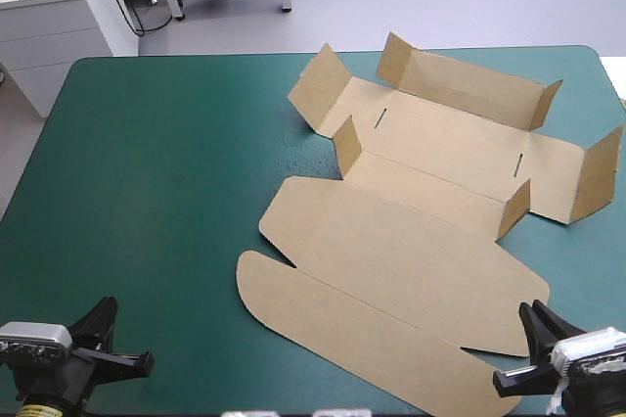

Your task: Fold the box

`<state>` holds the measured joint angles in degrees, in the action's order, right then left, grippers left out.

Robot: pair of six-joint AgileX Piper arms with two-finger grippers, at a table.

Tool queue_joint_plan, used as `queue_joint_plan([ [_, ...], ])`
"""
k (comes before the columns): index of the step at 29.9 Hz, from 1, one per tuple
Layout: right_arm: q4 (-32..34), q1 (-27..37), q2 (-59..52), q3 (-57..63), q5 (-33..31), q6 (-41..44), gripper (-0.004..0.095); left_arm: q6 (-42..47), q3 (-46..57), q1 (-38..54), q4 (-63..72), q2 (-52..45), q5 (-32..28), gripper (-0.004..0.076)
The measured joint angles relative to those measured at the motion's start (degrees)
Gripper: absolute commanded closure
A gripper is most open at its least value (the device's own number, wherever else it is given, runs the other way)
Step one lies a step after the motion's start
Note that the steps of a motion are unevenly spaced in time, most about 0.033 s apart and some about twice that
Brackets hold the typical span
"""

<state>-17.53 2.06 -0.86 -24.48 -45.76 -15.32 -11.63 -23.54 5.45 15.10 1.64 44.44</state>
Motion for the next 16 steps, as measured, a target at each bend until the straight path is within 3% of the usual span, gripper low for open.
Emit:
queue_joint_plan([
  [3, 0.0, 0.0, 0.0, 0.0, 0.0, -0.4, 0.0269, 0.0, 0.0, 0.0, 0.0, 0.0, 0.0, 0.0732],
  [5, 0.0, 0.0, 0.0, 0.0, 0.0, -0.5, 0.0153, 0.0, 0.0, 0.0, 0.0, 0.0, 0.0, 0.0732],
  [16, 0.1, 0.0, 0.0, 0.0, 0.0, -0.2, 0.0123, 0.1, 0.0, 0.0, 0.0, 0.0, 0.0, 0.0732],
])
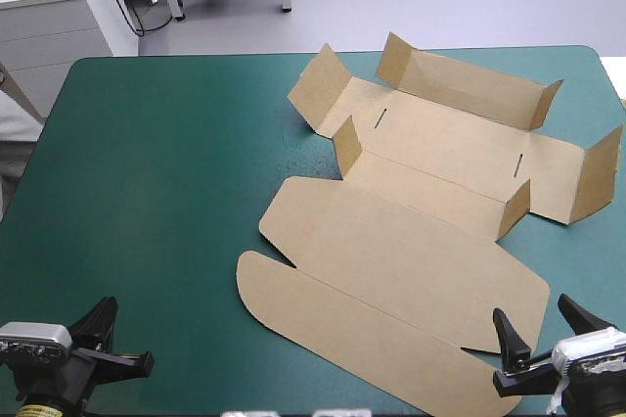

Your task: Fold the box

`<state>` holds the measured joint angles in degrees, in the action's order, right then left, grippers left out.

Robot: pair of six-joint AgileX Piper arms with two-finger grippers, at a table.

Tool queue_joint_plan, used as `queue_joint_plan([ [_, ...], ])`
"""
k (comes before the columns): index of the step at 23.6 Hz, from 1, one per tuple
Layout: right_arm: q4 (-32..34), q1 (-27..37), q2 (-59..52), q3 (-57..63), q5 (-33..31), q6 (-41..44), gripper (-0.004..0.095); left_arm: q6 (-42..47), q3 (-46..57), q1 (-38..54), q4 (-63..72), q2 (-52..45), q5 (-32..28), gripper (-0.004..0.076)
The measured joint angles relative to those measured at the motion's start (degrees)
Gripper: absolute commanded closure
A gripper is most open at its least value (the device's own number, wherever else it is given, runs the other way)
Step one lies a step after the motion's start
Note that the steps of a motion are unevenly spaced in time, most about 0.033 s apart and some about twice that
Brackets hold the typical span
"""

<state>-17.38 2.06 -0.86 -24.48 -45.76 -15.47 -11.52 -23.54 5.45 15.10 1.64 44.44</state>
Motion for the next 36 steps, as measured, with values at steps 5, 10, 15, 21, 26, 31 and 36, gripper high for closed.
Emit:
queue_joint_plan([
  [5, 0.9, 0.0, 2.6, -1.4, -0.2, 11.9, 0.0123, 0.1, 0.0, 0.0, 0.0, 0.0, 0.0, 0.0732],
  [10, 4.3, 0.0, 19.2, -10.5, -0.9, 21.2, 0.0123, 0.1, 0.0, 0.0, 0.0, 0.0, 0.0, 0.0732],
  [15, 9.2, 0.0, 36.4, -18.3, -5.8, 27.4, 0.0123, 0.1, 0.0, 0.0, 0.0, 0.0, 0.0, 0.0732],
  [21, 12.2, 0.0, 54.6, -27.0, -7.5, 29.6, 0.0123, 0.1, 0.0, 0.0, 0.0, 0.0, 0.0, 0.0732],
  [26, 12.3, 1.0, 66.0, -34.4, -8.6, 29.4, 0.0123, 0.2, 0.0, 0.0, 0.0, 0.0, 0.0, 0.0732],
  [31, 10.7, 5.5, 76.0, -41.2, -12.4, 26.3, 0.0124, 0.2, 0.0, 0.0, 0.0, 0.0, 0.0, 0.0732],
  [36, 3.0, 9.6, 85.0, -45.1, -13.8, 20.5, 0.0125, 0.2, 0.0, 0.0, 0.0, 0.0, 0.0, 0.0732],
])
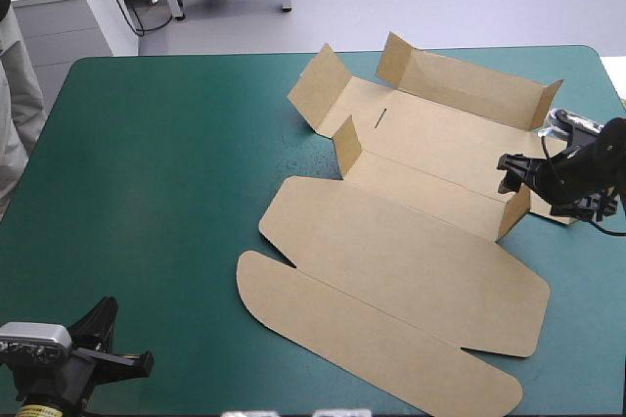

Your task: Fold the box

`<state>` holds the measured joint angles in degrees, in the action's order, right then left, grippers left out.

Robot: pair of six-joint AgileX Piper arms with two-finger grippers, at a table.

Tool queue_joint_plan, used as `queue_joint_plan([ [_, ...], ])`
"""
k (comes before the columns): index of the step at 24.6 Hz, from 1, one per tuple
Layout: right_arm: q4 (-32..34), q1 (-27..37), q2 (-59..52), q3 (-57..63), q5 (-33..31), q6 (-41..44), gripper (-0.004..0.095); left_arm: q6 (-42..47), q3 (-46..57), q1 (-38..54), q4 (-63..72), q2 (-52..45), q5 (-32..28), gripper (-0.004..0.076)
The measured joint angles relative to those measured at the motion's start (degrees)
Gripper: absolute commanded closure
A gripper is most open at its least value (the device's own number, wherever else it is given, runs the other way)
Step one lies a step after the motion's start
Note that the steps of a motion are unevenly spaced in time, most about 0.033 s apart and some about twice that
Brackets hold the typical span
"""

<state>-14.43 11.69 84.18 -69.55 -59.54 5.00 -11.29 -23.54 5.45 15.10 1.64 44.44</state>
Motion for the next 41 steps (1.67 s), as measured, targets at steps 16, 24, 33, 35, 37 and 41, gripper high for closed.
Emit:
queue_joint_plan([
  [16, -3.2, 0.4, 8.9, -1.0, -1.7, -5.9, 0.0910, 0.0, 0.0, 0.0, 0.0, 0.0, 0.0, 0.0732],
  [24, -4.4, -4.1, 9.3, -7.9, -4.0, -13.2, 0.0910, 0.0, 0.0, 0.0, 0.0, 0.0, 0.0, 0.0732],
  [33, -4.1, -14.8, 13.0, -17.7, -7.3, -20.3, 0.0910, 0.0, 0.0, 0.0, 0.0, 0.0, 0.0, 0.0732],
  [35, -4.0, -16.6, 14.8, -19.8, -9.1, -21.8, 0.0910, 0.0, 0.0, 0.0, 0.0, 0.0, 0.0, 0.0732],
  [37, -3.3, -18.6, 16.9, -22.1, -10.2, -23.2, 0.0912, 0.0, 0.0, 0.0, 0.0, 0.0, 0.0, 0.0732],
  [41, -2.1, -22.0, 20.4, -25.1, -10.7, -27.0, 0.0912, 0.0, 0.0, 0.0, 0.0, 0.0, 0.0, 0.0732],
])
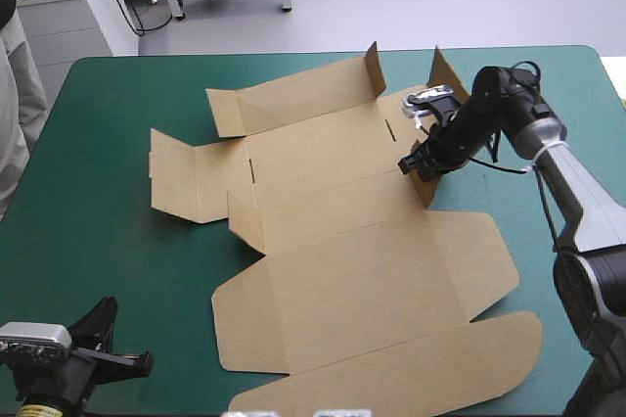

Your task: Fold the box

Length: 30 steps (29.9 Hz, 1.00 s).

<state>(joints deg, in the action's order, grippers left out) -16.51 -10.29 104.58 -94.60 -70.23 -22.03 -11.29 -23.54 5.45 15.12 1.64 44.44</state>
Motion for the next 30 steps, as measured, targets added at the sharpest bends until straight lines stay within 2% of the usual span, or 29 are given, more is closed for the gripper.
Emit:
queue_joint_plan([
  [11, 6.6, -6.7, 6.2, -9.8, -0.4, -10.9, 0.0927, 0.0, 0.0, 0.0, 0.0, 0.0, 0.0, 0.0732],
  [15, 7.0, -8.5, 8.4, -14.3, -0.5, -15.8, 0.0927, 0.0, 0.0, 0.0, 0.0, 0.0, 0.0, 0.0732],
  [23, 7.2, -12.1, 12.8, -21.0, -0.8, -28.8, 0.0927, 0.0, 0.0, 0.0, 0.0, 0.0, 0.0, 0.0732],
  [30, 7.1, -14.8, 14.7, -22.6, -0.6, -43.6, 0.0928, 0.0, 0.0, 0.0, 0.0, 0.0, 0.0, 0.0732],
])
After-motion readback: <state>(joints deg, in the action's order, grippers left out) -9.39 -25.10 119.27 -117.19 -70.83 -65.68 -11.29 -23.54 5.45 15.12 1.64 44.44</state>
